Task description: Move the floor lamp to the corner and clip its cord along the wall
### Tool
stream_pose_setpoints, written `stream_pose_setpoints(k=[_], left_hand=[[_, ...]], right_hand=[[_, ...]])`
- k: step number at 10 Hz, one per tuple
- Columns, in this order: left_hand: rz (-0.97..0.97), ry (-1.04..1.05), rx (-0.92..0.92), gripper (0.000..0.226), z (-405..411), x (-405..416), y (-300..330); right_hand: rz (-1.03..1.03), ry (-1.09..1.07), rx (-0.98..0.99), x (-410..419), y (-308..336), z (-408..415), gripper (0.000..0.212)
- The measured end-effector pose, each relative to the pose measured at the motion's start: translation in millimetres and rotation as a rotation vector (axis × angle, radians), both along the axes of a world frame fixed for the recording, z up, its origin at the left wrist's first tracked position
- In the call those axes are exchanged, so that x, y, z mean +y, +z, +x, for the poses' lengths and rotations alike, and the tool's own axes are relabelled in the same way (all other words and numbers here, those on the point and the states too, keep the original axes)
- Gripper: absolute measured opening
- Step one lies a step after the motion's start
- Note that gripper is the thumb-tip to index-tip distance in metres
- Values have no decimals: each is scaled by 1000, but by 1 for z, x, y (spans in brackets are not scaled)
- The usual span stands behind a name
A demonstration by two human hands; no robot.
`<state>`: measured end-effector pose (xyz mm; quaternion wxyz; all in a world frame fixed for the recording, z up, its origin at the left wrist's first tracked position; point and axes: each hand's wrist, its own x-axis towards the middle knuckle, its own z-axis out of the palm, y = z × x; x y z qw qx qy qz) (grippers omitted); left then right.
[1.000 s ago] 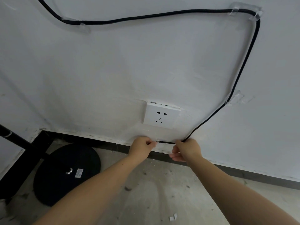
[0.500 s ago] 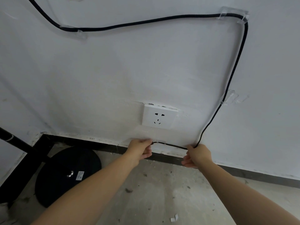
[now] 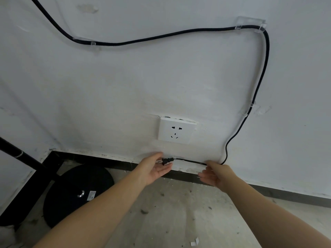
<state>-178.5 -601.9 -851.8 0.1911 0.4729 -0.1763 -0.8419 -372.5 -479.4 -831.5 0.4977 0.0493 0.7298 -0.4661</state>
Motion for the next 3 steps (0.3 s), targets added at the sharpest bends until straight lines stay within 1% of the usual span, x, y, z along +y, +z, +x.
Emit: stream_pose_setpoints(k=[2,3], left_hand=[[-17,-7,-28,18,-2,2,3],[-41,-11,-101,17,1,3,7]], right_hand=[[-68,-37,-103,1,1,0,19],[-67,-16,-135,5,3,2,21]])
